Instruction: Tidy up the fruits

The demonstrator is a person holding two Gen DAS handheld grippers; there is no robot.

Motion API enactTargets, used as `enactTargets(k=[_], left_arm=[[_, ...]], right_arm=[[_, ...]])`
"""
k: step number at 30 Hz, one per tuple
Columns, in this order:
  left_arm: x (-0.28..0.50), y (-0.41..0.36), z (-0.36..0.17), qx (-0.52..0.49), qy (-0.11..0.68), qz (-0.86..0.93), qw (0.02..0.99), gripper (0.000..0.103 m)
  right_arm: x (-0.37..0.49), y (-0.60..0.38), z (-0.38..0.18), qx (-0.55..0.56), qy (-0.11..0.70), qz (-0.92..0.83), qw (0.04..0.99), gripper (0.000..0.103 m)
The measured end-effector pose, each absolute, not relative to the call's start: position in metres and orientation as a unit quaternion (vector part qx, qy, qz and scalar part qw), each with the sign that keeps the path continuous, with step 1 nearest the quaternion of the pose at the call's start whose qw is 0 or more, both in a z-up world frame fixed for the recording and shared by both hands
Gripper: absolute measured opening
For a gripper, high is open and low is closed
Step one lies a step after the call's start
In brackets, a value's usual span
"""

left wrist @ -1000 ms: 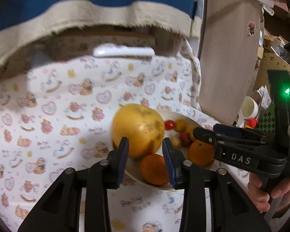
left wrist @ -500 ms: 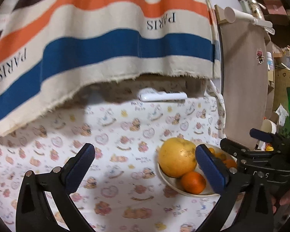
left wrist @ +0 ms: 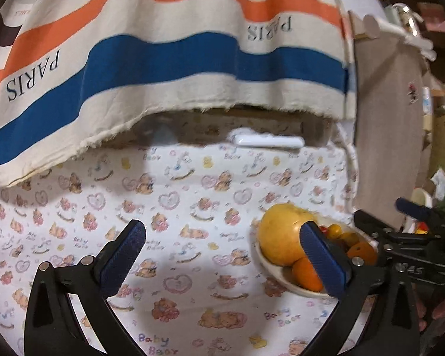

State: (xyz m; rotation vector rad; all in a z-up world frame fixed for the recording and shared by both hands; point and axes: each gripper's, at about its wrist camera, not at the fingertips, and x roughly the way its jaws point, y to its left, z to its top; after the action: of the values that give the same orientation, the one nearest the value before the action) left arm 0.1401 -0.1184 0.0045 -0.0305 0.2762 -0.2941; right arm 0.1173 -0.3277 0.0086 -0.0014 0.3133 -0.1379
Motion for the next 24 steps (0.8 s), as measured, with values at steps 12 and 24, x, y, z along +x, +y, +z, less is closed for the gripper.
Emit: enactTargets(k=[12, 24], left_arm=[[0.1383, -0.1208, 0.0035, -0.003, 0.136, -0.143, 0.98, 0.103], [0.1379, -0.1234, 0.0041, 0.003, 0.136, -0.155, 0.979, 0.103]], right_arm=[[0.1158, -0.3273, 0.009, -0.004, 0.151, -0.073, 0.986, 0.102], [0.1147, -0.3273, 0.0097, -0.005, 0.148, -0.075, 0.986, 0.102]])
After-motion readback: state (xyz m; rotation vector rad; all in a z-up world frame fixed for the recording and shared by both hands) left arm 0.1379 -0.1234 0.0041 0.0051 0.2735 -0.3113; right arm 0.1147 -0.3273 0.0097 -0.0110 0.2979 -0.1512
